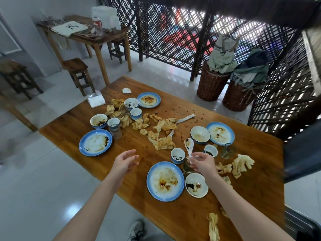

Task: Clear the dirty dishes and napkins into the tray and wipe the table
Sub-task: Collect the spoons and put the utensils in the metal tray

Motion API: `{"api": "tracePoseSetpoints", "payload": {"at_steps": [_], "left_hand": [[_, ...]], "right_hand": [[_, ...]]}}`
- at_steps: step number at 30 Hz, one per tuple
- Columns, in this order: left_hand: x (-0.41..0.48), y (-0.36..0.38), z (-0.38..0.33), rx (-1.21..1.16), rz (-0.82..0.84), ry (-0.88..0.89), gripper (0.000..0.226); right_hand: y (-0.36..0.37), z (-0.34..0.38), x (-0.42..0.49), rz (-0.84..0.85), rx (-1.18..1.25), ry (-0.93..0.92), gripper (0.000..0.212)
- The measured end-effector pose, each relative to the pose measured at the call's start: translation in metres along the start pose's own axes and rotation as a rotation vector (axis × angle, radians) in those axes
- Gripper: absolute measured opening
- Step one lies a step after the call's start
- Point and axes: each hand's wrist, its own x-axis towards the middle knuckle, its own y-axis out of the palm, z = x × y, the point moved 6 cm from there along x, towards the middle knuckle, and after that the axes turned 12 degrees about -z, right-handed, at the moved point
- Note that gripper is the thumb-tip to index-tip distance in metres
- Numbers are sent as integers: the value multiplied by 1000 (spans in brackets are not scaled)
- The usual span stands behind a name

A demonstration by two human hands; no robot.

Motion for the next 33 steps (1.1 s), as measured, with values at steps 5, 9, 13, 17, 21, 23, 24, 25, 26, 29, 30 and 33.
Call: {"api": "tracePoseSetpoints", "payload": {"at_steps": [5, 9, 13, 17, 21, 23, 24, 25, 26, 29, 30, 33], "left_hand": [[68, -6, -30, 20, 74, 2, 20], [124, -9, -61, 16, 152, 10, 21], [173, -3, -83, 17, 213, -15, 20], [218, 13, -99, 73, 238, -43, 20], [256, 28, -106, 80, 246, -81, 18], [272, 33, -109, 82, 214, -97, 17], [281, 37, -111, 86, 200, -88, 19], [289, 40, -113, 99, 192, -68, 21], [296, 45, -116, 119, 193, -42, 24], [315, 63, -122, 146, 222, -36, 27], [320, 68, -122, 132, 220, -69, 26], [329, 80, -116, 76, 214, -179, 29]], "right_hand": [[41, 25, 21, -32, -6, -36, 10], [74, 55, 33, -64, 4, -87, 7], [103, 74, 41, -80, 75, -67, 6], [116, 71, 51, -149, 102, -8, 9], [117, 64, 60, -198, 103, 41, 6], [115, 61, 65, -218, 100, 59, 8], [113, 60, 67, -230, 98, 64, 8], [112, 60, 69, -244, 93, 65, 9], [110, 60, 71, -259, 85, 62, 9], [105, 61, 76, -294, 87, 60, 10], [104, 60, 77, -301, 91, 64, 11], [103, 58, 80, -306, 96, 80, 12]]}}
